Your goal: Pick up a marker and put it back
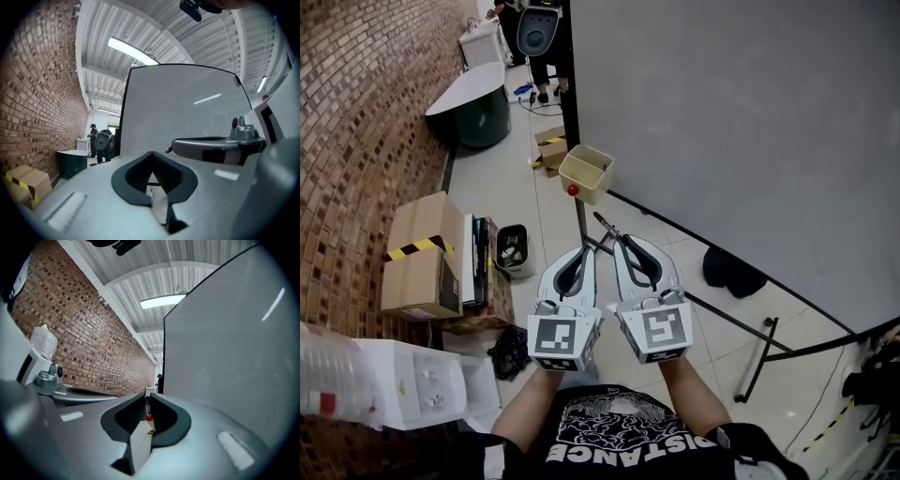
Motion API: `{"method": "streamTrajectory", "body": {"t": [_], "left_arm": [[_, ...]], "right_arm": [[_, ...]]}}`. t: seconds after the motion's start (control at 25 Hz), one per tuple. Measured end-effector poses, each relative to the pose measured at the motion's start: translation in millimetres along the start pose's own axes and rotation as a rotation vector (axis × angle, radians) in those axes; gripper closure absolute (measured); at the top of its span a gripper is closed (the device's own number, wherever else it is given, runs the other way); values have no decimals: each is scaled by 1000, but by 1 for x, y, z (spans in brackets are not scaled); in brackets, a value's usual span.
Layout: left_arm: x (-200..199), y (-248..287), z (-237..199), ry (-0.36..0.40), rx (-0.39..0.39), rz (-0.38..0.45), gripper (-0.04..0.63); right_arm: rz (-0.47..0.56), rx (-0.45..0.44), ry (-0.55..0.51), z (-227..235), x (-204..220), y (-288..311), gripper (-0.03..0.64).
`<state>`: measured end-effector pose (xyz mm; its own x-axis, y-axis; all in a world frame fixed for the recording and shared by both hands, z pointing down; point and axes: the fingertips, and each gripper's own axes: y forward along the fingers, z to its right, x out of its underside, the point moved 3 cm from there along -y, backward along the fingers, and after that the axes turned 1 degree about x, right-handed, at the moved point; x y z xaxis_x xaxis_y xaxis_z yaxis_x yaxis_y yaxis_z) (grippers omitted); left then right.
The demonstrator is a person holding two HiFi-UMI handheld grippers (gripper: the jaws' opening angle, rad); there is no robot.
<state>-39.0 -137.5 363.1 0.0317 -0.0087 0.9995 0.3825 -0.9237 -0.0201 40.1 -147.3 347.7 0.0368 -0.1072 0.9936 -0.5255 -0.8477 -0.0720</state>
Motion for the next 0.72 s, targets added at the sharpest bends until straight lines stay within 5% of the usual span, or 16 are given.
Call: {"method": "streamTrajectory", "body": {"t": [0.72], "left_arm": [[8, 37, -38, -11, 4, 6, 591]], "right_arm": [[-38, 25, -51, 14, 6, 59, 584]]}}
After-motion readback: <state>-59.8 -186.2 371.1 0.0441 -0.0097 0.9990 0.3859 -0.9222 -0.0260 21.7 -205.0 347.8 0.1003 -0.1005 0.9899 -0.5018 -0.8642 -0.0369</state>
